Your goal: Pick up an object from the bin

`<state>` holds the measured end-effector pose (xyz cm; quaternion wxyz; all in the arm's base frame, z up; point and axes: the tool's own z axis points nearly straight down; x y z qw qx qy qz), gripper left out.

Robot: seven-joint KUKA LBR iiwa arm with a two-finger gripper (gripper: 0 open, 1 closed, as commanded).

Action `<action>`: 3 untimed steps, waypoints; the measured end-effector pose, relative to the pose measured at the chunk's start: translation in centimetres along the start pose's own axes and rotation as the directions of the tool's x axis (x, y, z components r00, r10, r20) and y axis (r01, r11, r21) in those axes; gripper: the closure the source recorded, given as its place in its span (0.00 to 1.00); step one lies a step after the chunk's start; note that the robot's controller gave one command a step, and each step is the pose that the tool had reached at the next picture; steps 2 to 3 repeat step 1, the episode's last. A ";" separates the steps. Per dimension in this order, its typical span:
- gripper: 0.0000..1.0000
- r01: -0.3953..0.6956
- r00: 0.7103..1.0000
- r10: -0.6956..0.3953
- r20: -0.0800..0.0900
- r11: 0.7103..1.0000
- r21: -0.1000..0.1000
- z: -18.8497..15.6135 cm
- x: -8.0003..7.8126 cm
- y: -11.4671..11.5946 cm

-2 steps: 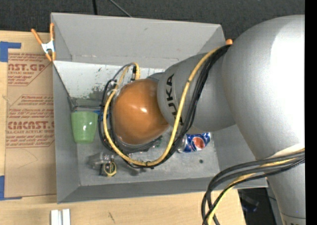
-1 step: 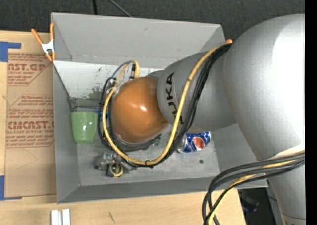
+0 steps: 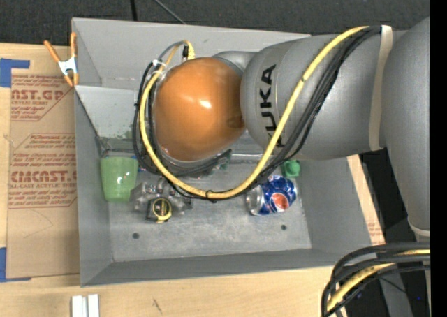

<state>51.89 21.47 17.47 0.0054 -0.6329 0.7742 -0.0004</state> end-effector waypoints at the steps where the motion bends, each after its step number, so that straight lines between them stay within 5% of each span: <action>1: 1.00 0.009 1.000 -0.009 -0.003 1.000 0.001 -7.5 3.6 -1.4; 3: 1.00 0.009 1.000 -0.009 -0.003 1.000 0.001 -7.5 3.6 -1.4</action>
Offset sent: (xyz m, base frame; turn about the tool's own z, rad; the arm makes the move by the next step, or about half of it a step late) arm 0.0039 -0.0378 0.0702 -0.0150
